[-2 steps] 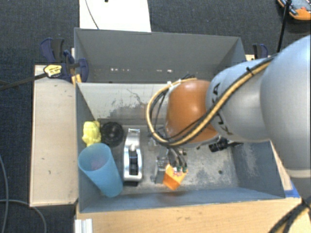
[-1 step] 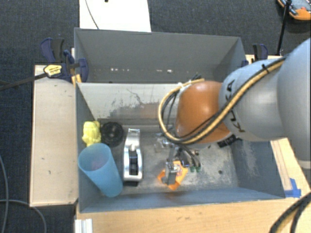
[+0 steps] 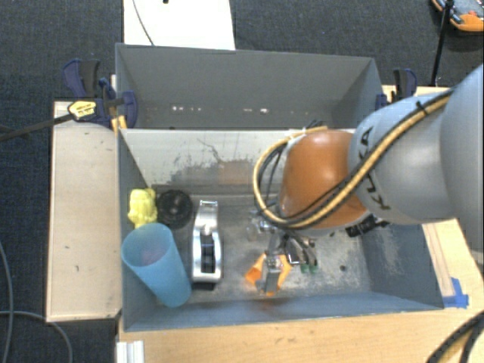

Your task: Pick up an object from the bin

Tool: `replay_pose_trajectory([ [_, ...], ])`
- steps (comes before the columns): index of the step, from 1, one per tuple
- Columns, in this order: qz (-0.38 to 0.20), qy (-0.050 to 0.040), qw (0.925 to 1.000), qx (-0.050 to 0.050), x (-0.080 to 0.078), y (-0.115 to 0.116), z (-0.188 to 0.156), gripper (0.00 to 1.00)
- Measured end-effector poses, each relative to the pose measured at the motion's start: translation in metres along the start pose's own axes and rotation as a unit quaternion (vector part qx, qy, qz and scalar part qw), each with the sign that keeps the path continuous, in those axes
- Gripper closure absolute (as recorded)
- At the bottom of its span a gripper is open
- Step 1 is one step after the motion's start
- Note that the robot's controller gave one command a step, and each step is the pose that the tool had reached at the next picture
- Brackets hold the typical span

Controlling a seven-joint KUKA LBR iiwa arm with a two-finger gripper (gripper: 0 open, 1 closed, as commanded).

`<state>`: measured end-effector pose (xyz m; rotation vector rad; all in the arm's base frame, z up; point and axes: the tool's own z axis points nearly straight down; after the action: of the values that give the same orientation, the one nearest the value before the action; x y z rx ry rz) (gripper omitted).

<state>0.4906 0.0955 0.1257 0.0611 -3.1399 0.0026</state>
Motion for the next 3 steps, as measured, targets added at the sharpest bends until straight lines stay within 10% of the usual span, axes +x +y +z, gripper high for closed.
replay_pose_trajectory([
  [1, -0.014, -0.0034, 0.9999, -0.001, 0.0, -0.02, 0.037, 0.0],
  [2, -0.108, -0.0054, 0.9942, -0.003, 0.001, -0.035, 0.051, 1.0],
  [3, -0.107, -0.0053, 0.9943, -0.003, 0.001, -0.035, 0.051, 1.0],
])
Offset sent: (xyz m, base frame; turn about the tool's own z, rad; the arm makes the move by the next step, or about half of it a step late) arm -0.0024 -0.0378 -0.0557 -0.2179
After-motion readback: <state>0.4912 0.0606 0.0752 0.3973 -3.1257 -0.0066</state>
